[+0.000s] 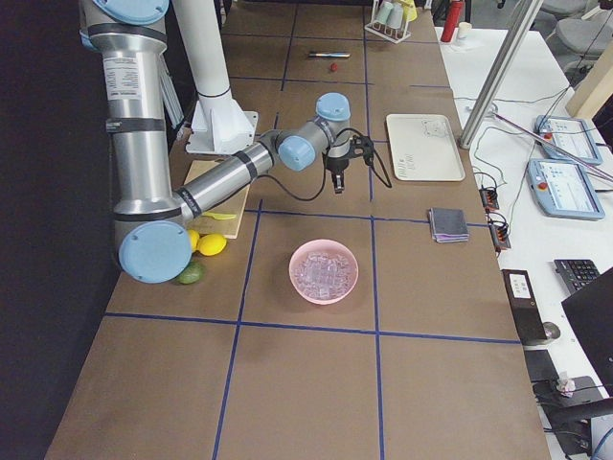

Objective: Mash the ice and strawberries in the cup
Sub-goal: 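Carry the ice cube over the blue cup and release it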

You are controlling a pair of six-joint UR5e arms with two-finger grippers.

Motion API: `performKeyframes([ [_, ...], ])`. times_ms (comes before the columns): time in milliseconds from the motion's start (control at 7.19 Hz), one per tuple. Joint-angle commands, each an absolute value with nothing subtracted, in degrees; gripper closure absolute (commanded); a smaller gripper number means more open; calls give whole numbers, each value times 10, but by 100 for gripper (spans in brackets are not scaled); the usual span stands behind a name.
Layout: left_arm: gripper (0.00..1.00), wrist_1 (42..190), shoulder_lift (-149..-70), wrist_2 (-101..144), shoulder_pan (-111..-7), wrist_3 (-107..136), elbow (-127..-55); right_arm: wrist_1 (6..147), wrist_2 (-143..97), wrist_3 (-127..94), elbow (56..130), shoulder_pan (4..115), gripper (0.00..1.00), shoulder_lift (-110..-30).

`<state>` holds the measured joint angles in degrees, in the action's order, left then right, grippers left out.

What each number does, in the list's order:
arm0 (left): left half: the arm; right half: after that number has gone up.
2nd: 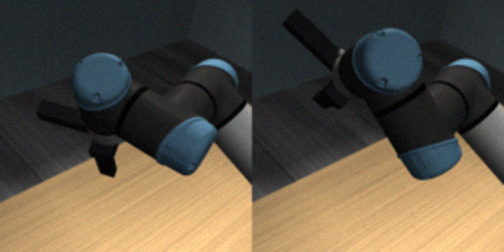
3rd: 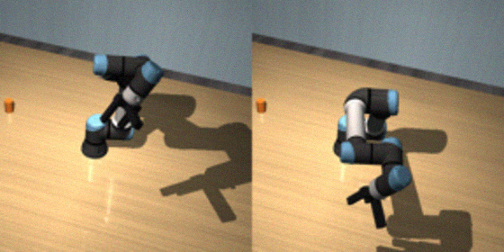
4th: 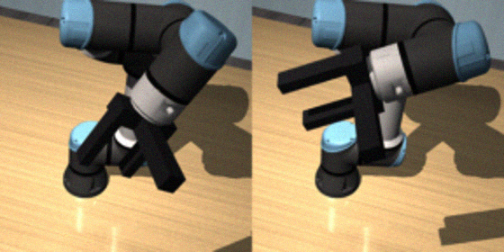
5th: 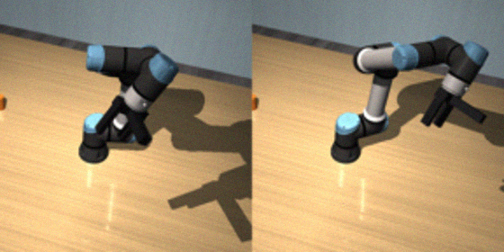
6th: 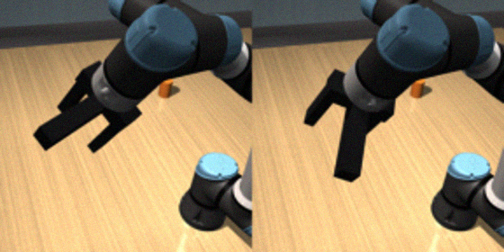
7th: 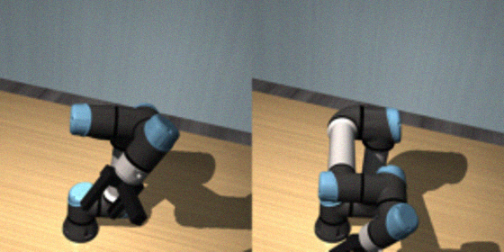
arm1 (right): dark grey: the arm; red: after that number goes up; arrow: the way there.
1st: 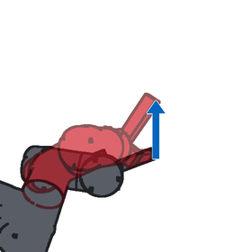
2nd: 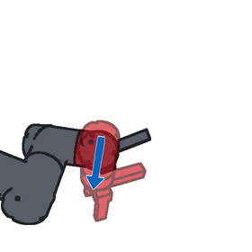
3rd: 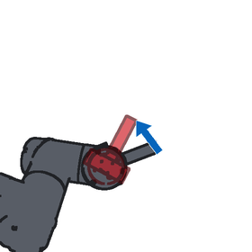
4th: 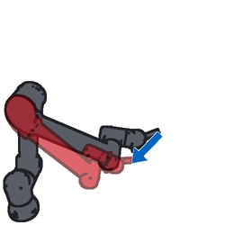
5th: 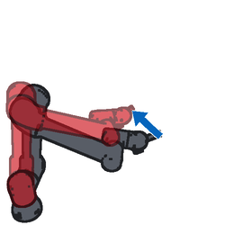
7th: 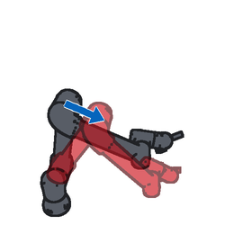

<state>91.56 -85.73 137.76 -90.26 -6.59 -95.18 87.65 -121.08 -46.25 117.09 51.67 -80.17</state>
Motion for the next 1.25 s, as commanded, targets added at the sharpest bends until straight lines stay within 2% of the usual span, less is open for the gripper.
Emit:
performKeyframes([
  [0,0,914,-857,1377,-903,-66,-953,1099,-1159,-500,1165,431,100,-594],
  [417,0,914,-857,1377,-903,-66,-953,1099,-1086,-660,1064,322,100,-454],
  [557,0,914,-857,1377,-903,-66,-953,1037,-1062,-700,1003,292,100,-427],
  [696,0,913,-857,1377,-903,-66,-953,985,-1035,-734,944,268,100,-410],
  [835,0,913,-857,1377,-903,-66,-953,967,-1025,-739,918,256,100,-403],
  [1113,0,912,-857,1377,-903,-66,-952,969,-1024,-738,921,247,100,-416],
])
